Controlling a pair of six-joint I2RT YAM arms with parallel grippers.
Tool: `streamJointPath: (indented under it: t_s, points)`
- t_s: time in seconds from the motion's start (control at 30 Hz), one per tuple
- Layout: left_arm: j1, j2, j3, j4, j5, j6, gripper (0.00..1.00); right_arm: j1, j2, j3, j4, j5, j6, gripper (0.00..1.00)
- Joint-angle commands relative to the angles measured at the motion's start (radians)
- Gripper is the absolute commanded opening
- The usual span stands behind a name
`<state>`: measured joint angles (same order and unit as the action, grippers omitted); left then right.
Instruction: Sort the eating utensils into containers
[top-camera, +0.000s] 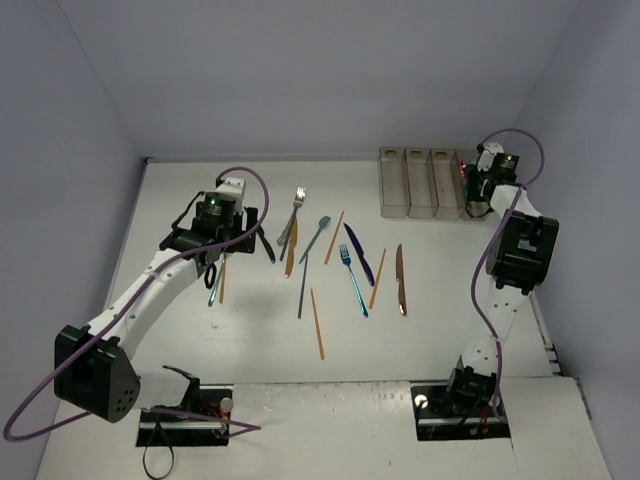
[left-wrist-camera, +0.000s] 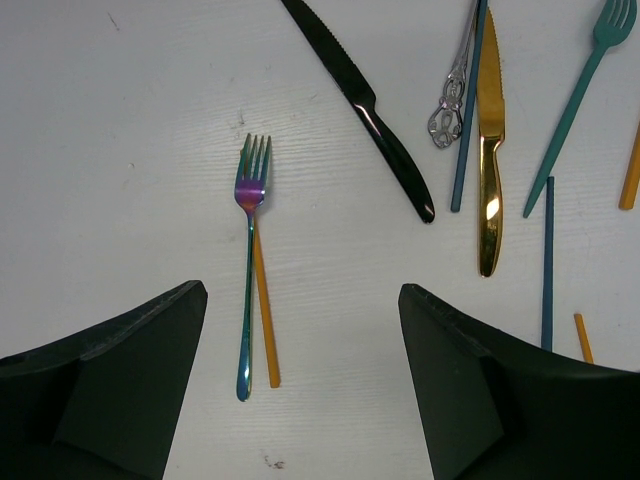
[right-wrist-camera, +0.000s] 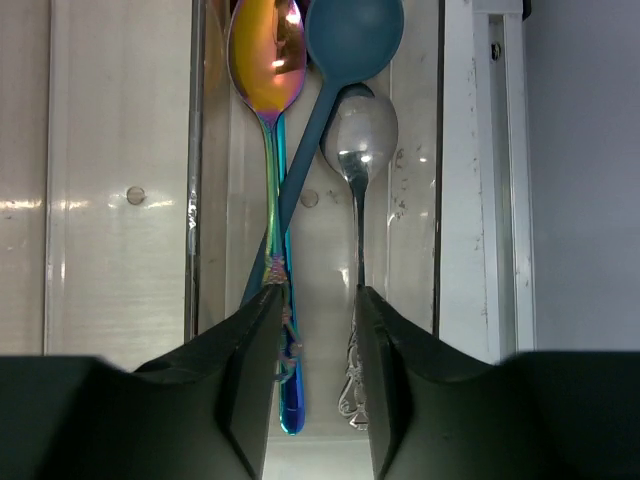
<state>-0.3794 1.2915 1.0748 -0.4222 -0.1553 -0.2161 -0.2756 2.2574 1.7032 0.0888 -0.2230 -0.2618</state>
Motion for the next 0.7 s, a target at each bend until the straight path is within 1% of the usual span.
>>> streamJointPath:
  t_s: [0.0, 0.17, 0.27, 0.33, 0.47, 0.53, 0.57, 0.67]
  points:
    - [-0.003, -0.025, 0.020, 0.039, 0.005, 0.002, 0.75, 0.009, -0.105, 0.040, 0.050, 0.018, -0.007, 0.44]
    - [-0.003, -0.045, 0.020, 0.044, 0.020, -0.009, 0.75, 0.072, -0.265, 0.001, 0.049, 0.091, -0.003, 0.54]
    - [-0.002, -0.059, 0.019, 0.045, 0.021, -0.016, 0.75, 0.147, -0.412, -0.067, 0.048, 0.142, 0.012, 0.60]
    - [-0.001, -0.067, 0.020, 0.043, 0.019, -0.021, 0.75, 0.204, -0.482, -0.124, 0.048, 0.179, 0.037, 0.63]
    - [-0.001, -0.085, 0.022, 0.042, 0.027, -0.032, 0.75, 0.355, -0.617, -0.272, 0.047, 0.201, 0.132, 0.67]
    - [-0.001, -0.092, 0.021, 0.044, 0.038, -0.038, 0.75, 0.466, -0.676, -0.375, 0.048, 0.230, 0.171, 0.68]
    - [-0.001, -0.095, 0.021, 0.045, 0.043, -0.041, 0.75, 0.520, -0.701, -0.428, 0.048, 0.240, 0.187, 0.68]
    - [-0.001, -0.102, 0.018, 0.047, 0.066, -0.046, 0.75, 0.620, -0.736, -0.529, 0.049, 0.261, 0.285, 0.68]
